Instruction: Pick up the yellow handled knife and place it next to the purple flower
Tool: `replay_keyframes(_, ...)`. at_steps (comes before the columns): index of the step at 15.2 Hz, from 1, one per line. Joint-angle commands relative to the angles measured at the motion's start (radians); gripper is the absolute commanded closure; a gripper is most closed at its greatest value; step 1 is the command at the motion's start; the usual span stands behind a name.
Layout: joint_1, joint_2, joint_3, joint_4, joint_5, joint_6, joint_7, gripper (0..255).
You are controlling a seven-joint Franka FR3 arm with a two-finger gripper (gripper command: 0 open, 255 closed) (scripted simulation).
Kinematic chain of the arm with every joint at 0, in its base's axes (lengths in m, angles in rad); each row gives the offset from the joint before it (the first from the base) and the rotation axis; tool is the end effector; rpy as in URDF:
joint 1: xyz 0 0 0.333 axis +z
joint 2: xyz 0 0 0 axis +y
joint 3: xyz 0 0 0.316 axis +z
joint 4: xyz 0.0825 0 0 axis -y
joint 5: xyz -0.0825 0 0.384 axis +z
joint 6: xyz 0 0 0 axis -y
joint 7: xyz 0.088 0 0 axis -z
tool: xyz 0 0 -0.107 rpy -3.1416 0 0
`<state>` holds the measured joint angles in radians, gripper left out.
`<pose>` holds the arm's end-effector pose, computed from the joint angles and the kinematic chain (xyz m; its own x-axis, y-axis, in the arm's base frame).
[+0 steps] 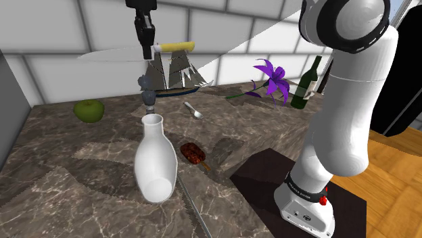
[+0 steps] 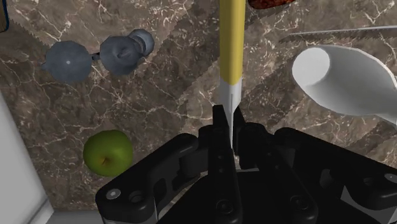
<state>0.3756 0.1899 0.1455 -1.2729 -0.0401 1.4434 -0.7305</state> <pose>0.5267 0.2853 0.6435 0.3204 0.9470 -0.0213 0.9472 -0.3205 -0.0023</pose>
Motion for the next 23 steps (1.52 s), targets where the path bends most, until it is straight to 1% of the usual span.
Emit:
replay_keyframes(1, -0.024, -0.058, -0.013, -0.075, 0.010, 0.018, -0.034, 255)
replay_keyframes(6, -0.083, -0.208, -0.060, -0.262, 0.027, 0.058, -0.137, 255)
replay_keyframes(11, -0.132, -0.327, -0.118, -0.399, 0.028, 0.078, -0.244, 255)
replay_keyframes(17, -0.185, -0.437, -0.197, -0.515, 0.010, 0.086, -0.375, 255)
replay_keyframes(23, -0.238, -0.513, -0.284, -0.586, -0.023, 0.086, -0.510, 255)
